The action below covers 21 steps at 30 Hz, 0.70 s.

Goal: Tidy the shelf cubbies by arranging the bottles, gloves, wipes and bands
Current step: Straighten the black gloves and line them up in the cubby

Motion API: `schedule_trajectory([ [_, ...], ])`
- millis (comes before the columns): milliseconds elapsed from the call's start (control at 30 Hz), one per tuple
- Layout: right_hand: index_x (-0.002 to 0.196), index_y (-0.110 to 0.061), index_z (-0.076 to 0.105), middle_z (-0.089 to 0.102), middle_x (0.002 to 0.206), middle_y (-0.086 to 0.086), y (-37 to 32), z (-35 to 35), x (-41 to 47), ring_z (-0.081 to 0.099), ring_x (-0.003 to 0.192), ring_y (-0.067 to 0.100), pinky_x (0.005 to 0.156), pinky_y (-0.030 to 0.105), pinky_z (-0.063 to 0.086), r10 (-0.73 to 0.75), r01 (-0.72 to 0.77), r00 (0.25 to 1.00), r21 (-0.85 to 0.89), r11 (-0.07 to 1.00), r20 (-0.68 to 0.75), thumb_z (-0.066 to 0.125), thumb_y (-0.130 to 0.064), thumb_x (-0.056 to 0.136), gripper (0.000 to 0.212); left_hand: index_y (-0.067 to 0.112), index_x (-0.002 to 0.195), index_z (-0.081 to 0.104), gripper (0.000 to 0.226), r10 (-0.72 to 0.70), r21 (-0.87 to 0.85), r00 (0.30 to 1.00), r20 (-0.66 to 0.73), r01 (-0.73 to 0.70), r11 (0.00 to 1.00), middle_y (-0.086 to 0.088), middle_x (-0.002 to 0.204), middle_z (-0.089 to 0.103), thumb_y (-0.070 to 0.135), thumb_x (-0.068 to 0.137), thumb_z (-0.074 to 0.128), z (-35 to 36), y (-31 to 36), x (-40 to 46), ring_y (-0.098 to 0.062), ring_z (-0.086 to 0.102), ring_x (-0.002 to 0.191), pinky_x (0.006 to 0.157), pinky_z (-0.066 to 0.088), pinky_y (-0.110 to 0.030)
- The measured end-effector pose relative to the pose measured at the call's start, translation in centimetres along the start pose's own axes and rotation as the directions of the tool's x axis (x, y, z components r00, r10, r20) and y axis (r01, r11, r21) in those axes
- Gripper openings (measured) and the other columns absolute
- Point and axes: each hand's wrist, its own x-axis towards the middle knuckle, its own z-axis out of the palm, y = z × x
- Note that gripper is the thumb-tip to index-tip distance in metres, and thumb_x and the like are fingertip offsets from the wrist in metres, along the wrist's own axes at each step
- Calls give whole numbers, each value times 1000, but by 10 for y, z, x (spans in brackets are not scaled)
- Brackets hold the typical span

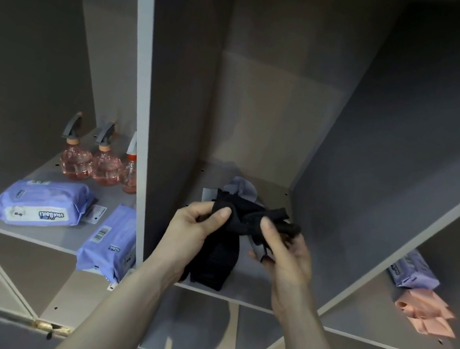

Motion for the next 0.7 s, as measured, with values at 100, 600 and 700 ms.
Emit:
schedule_trajectory([
  [100,93,-14,66,74,84,-1,1,-3,2,69,82,15,71,30,57,-51,57,998,127,990,-45,73,-15,74,20,6,83,72,18,11,29,1000,13,-12,1000,-10,82,70,16,91,59,1,0,-2,-16,66,75,70,53,-25],
  [600,106,-6,66,73,96,6,-10,-2,3,69,93,19,61,28,59,-29,93,970,257,962,-243,67,-8,85,22,9,78,73,47,-41,70,999,0,41,997,-4,77,73,53,64,66,9,5,-5,-12,66,76,75,50,-23],
  [700,110,-7,65,71,100,8,-8,4,1,71,84,15,58,29,60,-5,96,938,246,965,-347,69,-11,84,27,20,69,72,45,-22,148,999,-49,29,989,5,72,71,63,54,68,14,-2,-8,-7,65,72,72,48,-22],
])
